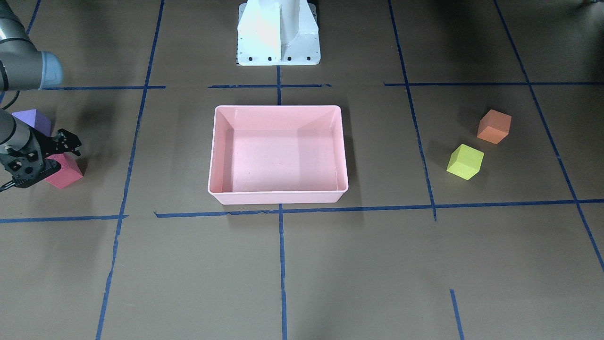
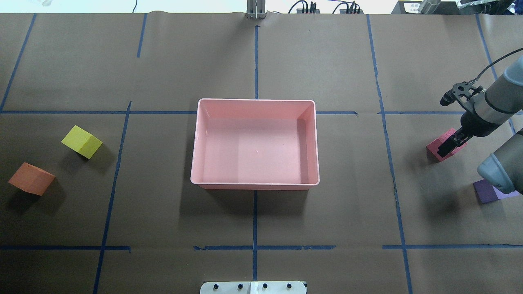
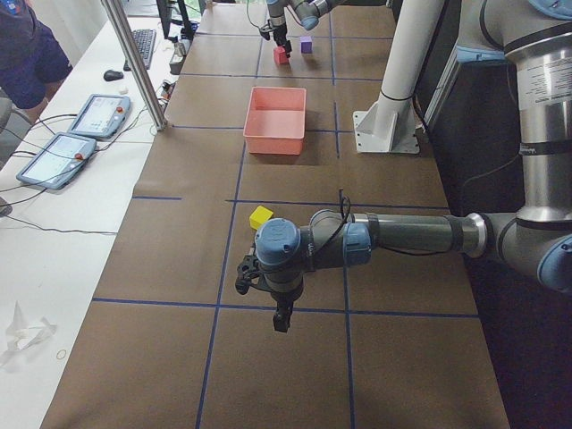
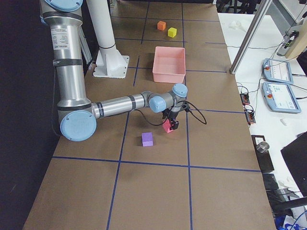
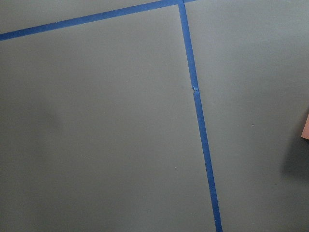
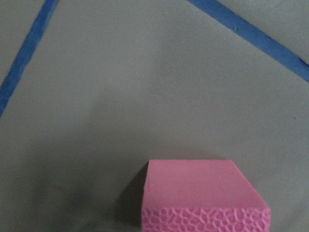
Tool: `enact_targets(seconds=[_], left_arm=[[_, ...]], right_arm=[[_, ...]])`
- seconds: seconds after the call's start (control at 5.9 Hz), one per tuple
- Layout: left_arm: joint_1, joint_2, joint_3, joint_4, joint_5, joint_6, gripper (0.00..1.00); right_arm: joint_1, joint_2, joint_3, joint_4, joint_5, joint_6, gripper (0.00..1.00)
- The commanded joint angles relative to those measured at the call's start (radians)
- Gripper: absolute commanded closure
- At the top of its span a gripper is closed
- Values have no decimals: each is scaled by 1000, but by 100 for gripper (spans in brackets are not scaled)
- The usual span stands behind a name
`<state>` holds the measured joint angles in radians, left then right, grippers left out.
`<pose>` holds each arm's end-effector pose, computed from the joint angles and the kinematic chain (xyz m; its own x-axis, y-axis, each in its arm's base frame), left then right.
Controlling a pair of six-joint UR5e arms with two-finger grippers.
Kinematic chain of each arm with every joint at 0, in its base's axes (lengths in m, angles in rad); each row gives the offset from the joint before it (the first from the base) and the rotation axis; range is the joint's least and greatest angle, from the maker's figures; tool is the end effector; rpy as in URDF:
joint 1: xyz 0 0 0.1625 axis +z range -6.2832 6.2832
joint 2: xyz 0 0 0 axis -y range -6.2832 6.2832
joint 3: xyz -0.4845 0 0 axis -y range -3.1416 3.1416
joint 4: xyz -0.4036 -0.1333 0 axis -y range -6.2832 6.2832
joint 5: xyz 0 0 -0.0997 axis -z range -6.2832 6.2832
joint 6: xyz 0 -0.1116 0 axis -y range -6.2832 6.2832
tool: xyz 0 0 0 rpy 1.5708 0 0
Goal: Place blocks into pink bin with both arms
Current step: 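Lower the right gripper onto the pink cube and grasp it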
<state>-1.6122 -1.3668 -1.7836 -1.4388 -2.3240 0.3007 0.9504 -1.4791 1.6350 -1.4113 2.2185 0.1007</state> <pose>-0.0732 -0.3917 0.7264 0.7050 0.1846 -0.6847 -0.1756 0.9809 0.0837 -0.2751 -0.4984 0.6360 0.5929 -0.5350 0.6019 0.4956 0.8315 0.2510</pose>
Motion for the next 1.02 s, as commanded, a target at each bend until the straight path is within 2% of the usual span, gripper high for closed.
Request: enact_targets(seconds=[0.0, 0.17, 0.51, 0.85], left_arm=[[0, 0, -2, 0, 0, 0, 0], [0, 0, -2, 0, 0, 0, 0], [0, 0, -2, 0, 0, 0, 0], [0, 0, -4, -3, 0, 0, 0]], right_arm=[[-19, 10, -1, -3, -22, 2, 38], [-16, 31, 0, -11, -19, 5, 73], [-15, 135, 12, -14, -7, 194, 78], [-60, 315, 14, -17, 32, 545, 77]])
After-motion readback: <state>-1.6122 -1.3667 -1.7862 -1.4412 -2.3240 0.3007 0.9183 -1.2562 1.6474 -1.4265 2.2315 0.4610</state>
